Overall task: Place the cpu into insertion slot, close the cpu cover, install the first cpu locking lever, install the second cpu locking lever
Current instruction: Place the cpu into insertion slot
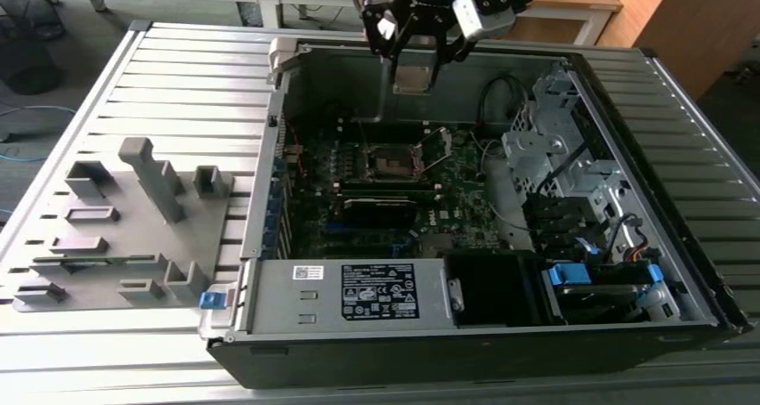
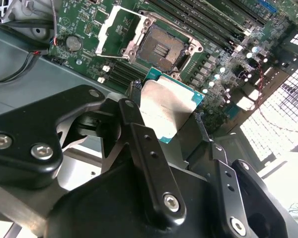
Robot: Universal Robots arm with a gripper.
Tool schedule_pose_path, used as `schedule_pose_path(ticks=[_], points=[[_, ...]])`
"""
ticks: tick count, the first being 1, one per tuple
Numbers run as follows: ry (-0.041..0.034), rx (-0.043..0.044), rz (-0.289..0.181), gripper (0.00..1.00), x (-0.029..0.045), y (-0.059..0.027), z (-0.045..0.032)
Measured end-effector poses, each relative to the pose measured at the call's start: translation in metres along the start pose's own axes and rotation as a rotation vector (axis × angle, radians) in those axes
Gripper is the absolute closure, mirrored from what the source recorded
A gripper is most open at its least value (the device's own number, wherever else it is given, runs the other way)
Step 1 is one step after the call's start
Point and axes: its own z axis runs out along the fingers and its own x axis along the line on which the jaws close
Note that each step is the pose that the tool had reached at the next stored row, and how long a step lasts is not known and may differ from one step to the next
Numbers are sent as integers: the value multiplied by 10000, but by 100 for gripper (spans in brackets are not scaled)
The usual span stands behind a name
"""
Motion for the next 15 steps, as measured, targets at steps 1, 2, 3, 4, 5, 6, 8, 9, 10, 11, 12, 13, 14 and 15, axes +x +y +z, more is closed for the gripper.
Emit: schedule_pose_path(ticks=[1,2,3,4,5,6,8,9,10,11,12,13,14,15], points=[[0,0,0,46,0,0,2],[0,0,0,46,0,0,4],[-1,-1,0,46,0,-1,7],[-1,0,0,46,0,-1,8],[-1,-1,0,46,0,-1,9],[-1,0,0,46,0,-1,9],[-1,-1,0,46,0,-1,10],[-1,-1,0,46,0,-1,12],[-2,-4,0,46,-1,-1,16],[-2,-3,0,46,-1,-2,19],[0,-1,0,46,0,-2,22],[-1,-1,0,46,-1,-2,26],[0,0,0,46,-1,-2,27],[0,0,0,46,-1,-3,27]])
